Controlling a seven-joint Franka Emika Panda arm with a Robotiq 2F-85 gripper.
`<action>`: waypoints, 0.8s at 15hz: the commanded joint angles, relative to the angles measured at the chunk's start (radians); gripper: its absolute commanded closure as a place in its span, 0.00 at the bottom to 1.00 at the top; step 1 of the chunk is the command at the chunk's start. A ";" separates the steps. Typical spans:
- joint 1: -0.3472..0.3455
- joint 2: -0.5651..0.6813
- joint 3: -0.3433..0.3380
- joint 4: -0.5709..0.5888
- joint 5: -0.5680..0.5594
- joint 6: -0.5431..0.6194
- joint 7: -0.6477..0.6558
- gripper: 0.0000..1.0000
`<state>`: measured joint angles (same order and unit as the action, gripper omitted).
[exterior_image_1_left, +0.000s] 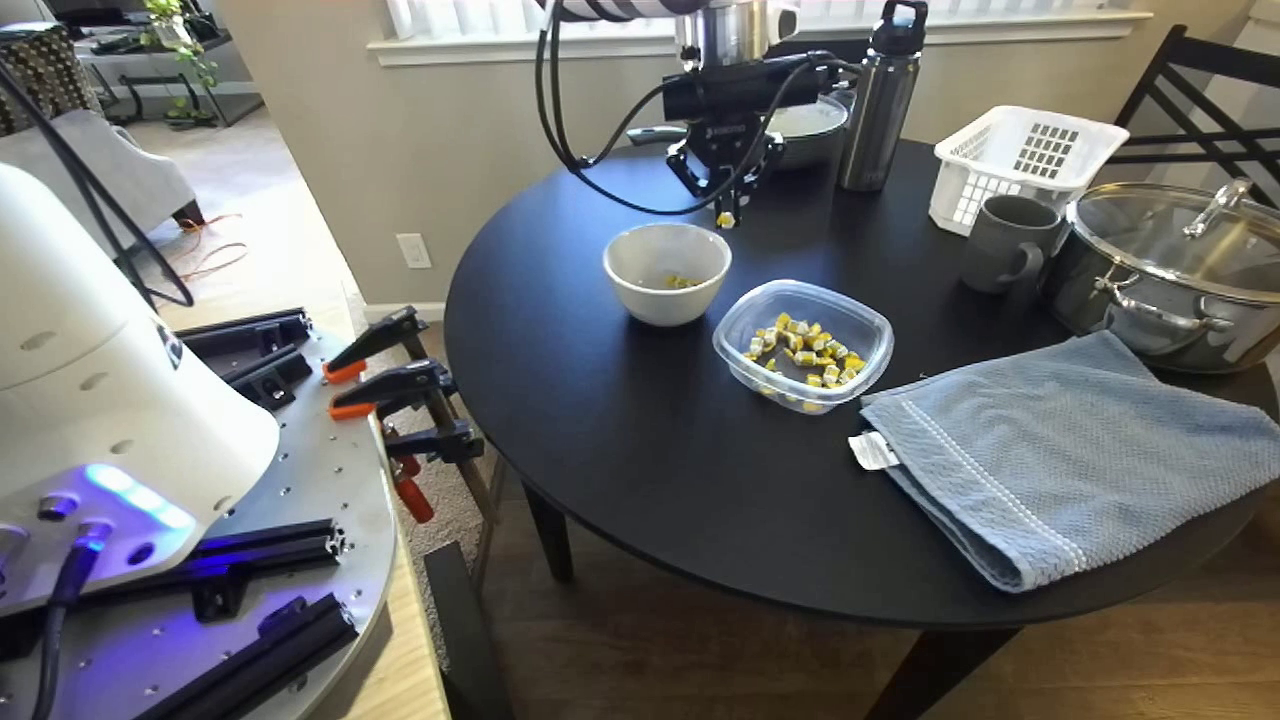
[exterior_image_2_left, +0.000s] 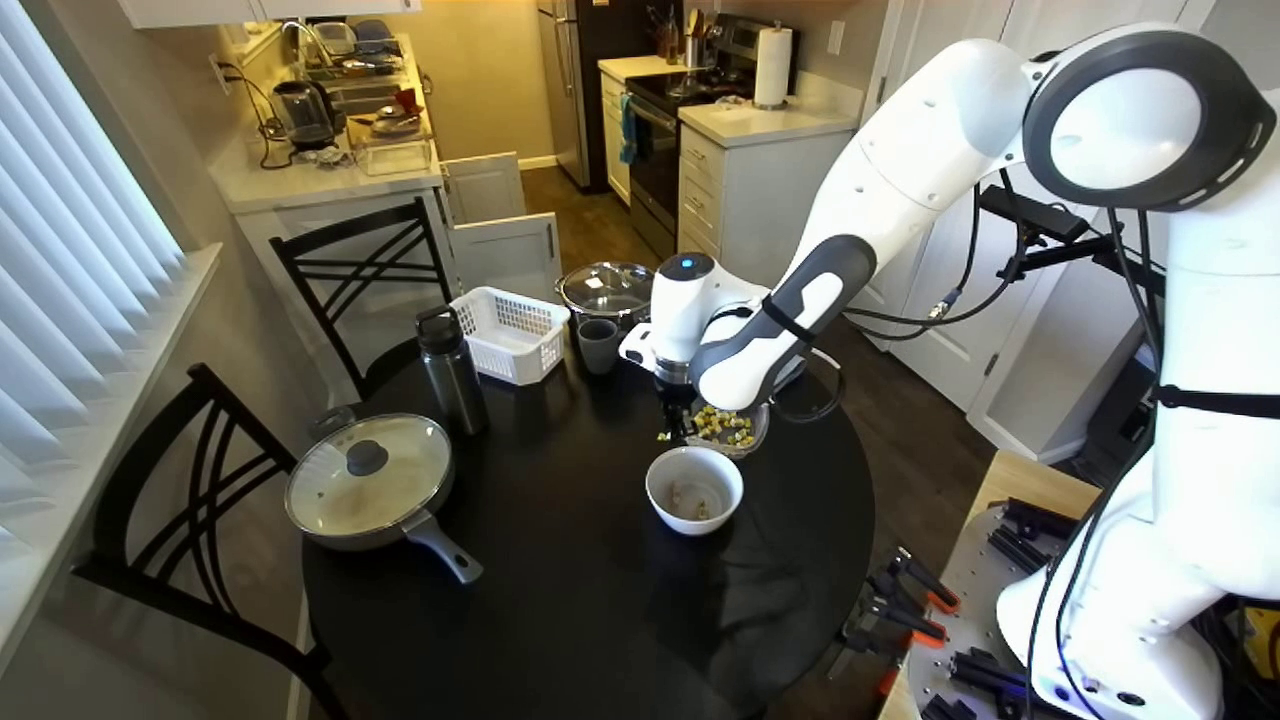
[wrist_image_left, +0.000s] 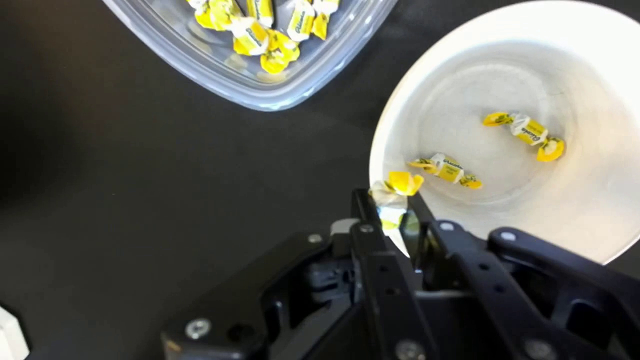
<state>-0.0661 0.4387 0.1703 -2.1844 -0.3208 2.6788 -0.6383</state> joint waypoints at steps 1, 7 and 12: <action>-0.002 -0.047 -0.042 -0.017 0.002 -0.018 -0.024 0.96; -0.004 -0.027 -0.140 -0.015 -0.026 0.012 0.011 0.96; 0.001 -0.006 -0.185 -0.008 -0.036 0.034 0.032 0.58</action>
<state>-0.0659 0.4277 0.0014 -2.1850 -0.3290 2.6851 -0.6361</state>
